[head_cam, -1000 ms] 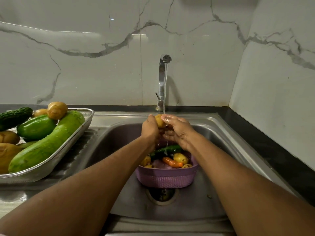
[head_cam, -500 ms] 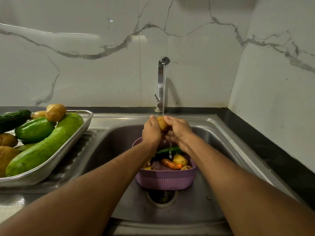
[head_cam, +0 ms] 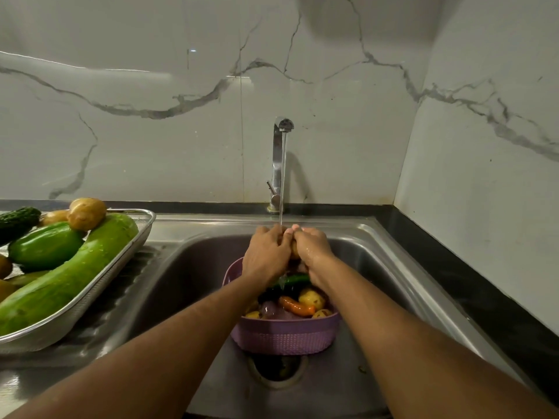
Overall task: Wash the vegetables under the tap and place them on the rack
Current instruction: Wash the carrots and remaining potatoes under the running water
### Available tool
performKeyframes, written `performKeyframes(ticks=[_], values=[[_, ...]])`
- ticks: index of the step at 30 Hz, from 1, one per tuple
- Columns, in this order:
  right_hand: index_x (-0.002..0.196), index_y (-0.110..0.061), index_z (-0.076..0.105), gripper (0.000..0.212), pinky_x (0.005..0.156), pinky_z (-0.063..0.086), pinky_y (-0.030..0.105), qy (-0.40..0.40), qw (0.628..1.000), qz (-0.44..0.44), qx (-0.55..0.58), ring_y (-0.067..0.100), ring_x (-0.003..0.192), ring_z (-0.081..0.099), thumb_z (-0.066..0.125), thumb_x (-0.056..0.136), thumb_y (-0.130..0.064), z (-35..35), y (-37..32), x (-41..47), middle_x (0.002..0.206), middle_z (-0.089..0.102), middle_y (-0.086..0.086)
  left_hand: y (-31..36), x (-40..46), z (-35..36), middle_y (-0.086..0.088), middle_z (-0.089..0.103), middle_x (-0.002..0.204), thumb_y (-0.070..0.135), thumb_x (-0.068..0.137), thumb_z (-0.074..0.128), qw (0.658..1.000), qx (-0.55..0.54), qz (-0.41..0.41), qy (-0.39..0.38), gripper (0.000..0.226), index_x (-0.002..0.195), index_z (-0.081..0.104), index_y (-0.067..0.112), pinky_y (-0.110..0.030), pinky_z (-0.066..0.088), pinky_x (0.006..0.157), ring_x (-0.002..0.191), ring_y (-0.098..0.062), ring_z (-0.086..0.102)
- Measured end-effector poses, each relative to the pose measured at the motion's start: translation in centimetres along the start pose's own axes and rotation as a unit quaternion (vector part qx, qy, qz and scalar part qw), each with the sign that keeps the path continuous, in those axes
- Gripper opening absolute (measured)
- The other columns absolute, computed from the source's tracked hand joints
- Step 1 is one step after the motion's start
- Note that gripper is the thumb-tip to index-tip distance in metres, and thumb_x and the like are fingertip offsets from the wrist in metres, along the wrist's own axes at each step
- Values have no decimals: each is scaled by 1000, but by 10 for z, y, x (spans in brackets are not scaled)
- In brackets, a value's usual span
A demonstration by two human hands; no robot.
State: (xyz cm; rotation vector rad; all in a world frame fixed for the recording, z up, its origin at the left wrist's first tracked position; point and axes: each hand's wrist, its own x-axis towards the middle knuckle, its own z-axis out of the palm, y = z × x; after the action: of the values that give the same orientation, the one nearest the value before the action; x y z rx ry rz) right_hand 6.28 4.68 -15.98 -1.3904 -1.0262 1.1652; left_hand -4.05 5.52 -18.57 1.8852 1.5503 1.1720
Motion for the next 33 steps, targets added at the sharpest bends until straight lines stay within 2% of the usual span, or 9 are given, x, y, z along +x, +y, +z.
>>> performKeyframes(ticks=[3,10,13,16,18,21,26,29,33], values=[[136,-17,57,32,92,60,49,-27,999,3,-38,29,108,65,43,110,-30,1,3,0,123,65,13,-4,4,-4,-2,66,109,34,107,49,990,-111,-79,-39,22,119,63,22,-45,60,90,99,-20,66],[150,-20,48,44,87,63,48,-130,988,7,-81,31,112,68,54,107,-24,1,8,-1,128,64,14,-7,3,-11,-11,69,106,27,106,52,945,-238,-224,-34,21,119,65,15,-46,59,94,100,-27,68],[155,-16,39,58,80,65,49,-129,990,38,-34,35,108,70,62,103,-21,-7,8,2,130,62,18,-6,0,-9,-12,69,104,28,105,55,947,-231,-221,-26,14,105,65,18,-47,61,91,98,-28,69],[126,-6,64,31,79,65,47,-113,991,47,-56,32,91,77,66,101,-24,-17,8,1,110,72,19,-10,-1,-5,-14,69,102,27,101,59,956,-215,-198,2,11,102,64,17,-50,62,86,94,-30,71],[111,-8,68,21,78,66,44,-108,991,42,-67,28,87,78,70,99,-26,-21,10,1,102,75,15,-11,-1,-6,-14,69,103,27,101,59,958,-217,-187,-1,12,106,62,17,-50,63,85,94,-31,72],[121,-14,70,26,78,66,42,-129,987,0,-93,25,92,78,72,97,-22,-23,14,4,108,75,10,-12,0,-9,-13,71,105,31,103,60,951,-238,-195,-28,20,115,64,16,-48,64,83,95,-30,73],[130,-17,66,31,78,65,36,-155,975,-13,-160,26,93,77,67,100,-17,-26,19,7,113,73,12,-9,-4,-14,-14,76,96,20,102,62,932,-270,-233,-65,14,109,73,14,-31,64,66,83,-26,76],[132,-16,65,31,84,64,41,-159,978,4,-138,25,89,78,65,101,-18,-26,25,11,110,75,12,-8,-3,-18,-17,75,100,13,101,62,921,-294,-241,-85,15,111,73,11,-30,63,63,79,-24,77],[129,-17,68,28,86,64,42,-153,985,-12,-84,28,99,76,61,102,-12,-27,24,13,113,75,11,-5,2,-29,-20,73,112,4,100,60,884,-369,-265,-110,23,118,72,10,-32,63,61,85,-29,78]])
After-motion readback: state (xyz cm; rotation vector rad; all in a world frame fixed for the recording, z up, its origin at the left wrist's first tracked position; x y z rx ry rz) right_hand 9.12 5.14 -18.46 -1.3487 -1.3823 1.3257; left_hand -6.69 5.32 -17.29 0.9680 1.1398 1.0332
